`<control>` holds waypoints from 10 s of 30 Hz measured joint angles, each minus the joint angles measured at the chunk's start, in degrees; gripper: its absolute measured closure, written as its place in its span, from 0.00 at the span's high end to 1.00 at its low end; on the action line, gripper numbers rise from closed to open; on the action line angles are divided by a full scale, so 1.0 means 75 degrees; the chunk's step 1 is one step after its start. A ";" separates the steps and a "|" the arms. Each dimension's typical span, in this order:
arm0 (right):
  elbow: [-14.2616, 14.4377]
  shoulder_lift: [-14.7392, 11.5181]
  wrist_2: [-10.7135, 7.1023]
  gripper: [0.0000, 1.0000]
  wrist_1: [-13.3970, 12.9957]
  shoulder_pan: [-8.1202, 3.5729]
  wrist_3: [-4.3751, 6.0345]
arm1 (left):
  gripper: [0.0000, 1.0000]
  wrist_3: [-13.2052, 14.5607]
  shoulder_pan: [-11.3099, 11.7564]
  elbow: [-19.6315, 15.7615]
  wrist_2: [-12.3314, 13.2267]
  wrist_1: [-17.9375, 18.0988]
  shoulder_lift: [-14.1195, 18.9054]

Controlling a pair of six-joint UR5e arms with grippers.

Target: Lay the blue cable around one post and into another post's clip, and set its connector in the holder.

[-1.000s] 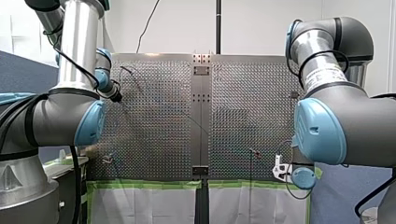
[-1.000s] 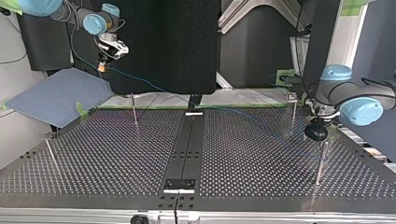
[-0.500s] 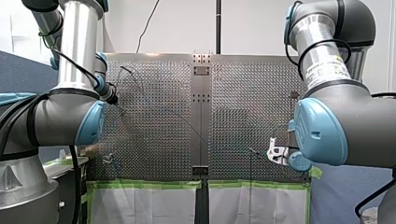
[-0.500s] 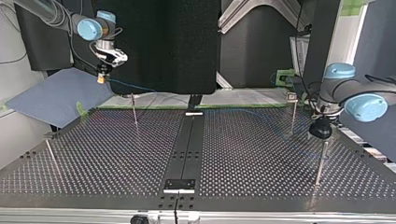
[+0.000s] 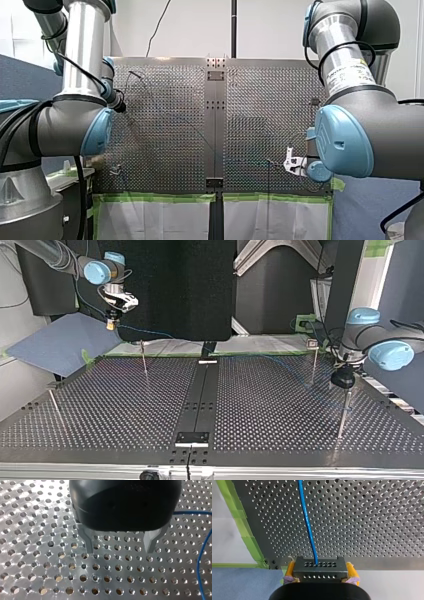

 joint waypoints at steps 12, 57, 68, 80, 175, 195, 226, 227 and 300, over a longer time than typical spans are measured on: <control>-0.0001 0.0083 0.0005 0.00 -0.0080 0.0054 -0.0054 | 1.00 -0.0466 -0.0069 -0.0088 0.0047 0.0050 0.0127; 0.0000 0.0552 -0.0022 0.00 -0.0461 0.0061 0.0009 | 1.00 -0.2741 -0.0258 -0.1041 -0.0271 0.1681 0.0294; 0.0000 0.0552 -0.0023 0.00 -0.0408 0.0070 0.0002 | 1.00 -0.1882 -0.0634 -0.1324 -0.0404 0.1889 -0.0543; 0.0000 0.0552 -0.0023 0.00 -0.0401 0.0074 0.0013 | 1.00 -0.1119 -0.0788 -0.1336 -0.0387 0.1841 -0.1143; 0.0000 0.0559 -0.0046 0.00 -0.0401 0.0071 0.0177 | 1.00 -0.0045 -0.1126 -0.1443 -0.2504 0.2045 -0.1912; 0.0000 0.0555 -0.0046 0.00 -0.0386 0.0074 0.0159 | 1.00 -0.0388 -0.1037 -0.1578 -0.1828 0.2615 -0.1865; 0.0000 0.0555 -0.0046 0.00 -0.0411 0.0074 0.0178 | 1.00 -0.2843 -0.1037 -0.3519 -0.0381 0.5073 -0.0425; -0.0001 0.0554 -0.0046 0.00 -0.0411 0.0074 0.0178 | 1.00 -0.2938 -0.1038 -0.3523 -0.0378 0.5166 -0.0424; 0.0000 0.0555 -0.0215 0.00 -0.0419 0.0178 0.0284 | 1.00 -0.0922 -0.1582 -0.1614 -0.4070 0.2433 -0.2038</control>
